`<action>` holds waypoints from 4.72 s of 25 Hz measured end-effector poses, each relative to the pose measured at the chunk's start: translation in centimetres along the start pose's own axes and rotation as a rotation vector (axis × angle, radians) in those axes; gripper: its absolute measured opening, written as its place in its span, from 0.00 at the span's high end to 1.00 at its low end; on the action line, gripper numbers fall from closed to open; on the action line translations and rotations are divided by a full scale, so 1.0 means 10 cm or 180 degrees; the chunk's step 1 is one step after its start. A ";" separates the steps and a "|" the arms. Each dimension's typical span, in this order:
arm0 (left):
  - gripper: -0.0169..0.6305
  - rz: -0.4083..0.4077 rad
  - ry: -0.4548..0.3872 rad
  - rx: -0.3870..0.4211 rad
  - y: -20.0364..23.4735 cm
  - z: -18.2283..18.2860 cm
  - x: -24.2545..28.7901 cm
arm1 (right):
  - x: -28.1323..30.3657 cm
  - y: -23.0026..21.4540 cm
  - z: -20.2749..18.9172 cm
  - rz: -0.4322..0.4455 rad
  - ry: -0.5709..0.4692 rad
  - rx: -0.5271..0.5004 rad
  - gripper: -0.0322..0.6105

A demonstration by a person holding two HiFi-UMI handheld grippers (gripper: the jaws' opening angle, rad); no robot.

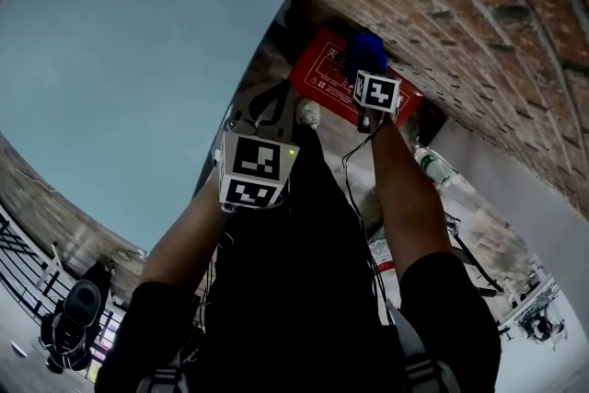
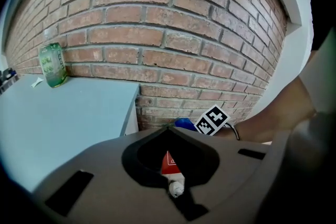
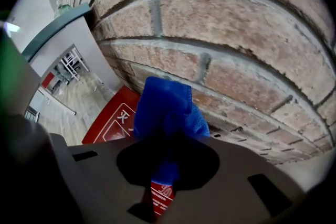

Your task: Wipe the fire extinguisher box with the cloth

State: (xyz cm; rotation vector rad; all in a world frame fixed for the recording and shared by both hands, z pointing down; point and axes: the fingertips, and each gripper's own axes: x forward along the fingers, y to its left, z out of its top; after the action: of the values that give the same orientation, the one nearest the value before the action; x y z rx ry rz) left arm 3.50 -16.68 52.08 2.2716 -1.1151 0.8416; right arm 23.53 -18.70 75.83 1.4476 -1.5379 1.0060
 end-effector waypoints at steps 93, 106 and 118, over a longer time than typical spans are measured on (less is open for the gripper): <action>0.96 -0.0736 -0.0192 0.0495 -0.83 0.38 -0.13 | -1.80 -0.59 -1.21 -0.0251 -0.0524 0.1742 0.88; 0.96 -0.0787 -0.0542 0.0840 -0.85 1.01 -0.62 | -3.52 -0.02 0.10 -0.0362 -0.2099 0.0738 0.88; 0.96 -0.0607 -0.0968 0.0940 -0.85 1.65 -0.99 | -4.65 -0.10 0.88 -0.0404 -0.3005 0.0812 0.88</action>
State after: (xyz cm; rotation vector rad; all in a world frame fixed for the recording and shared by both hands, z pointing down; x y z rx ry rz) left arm 10.87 -17.23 32.45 2.7734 -0.9230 0.6328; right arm 26.49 -9.20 29.52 2.3702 -1.9397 0.4360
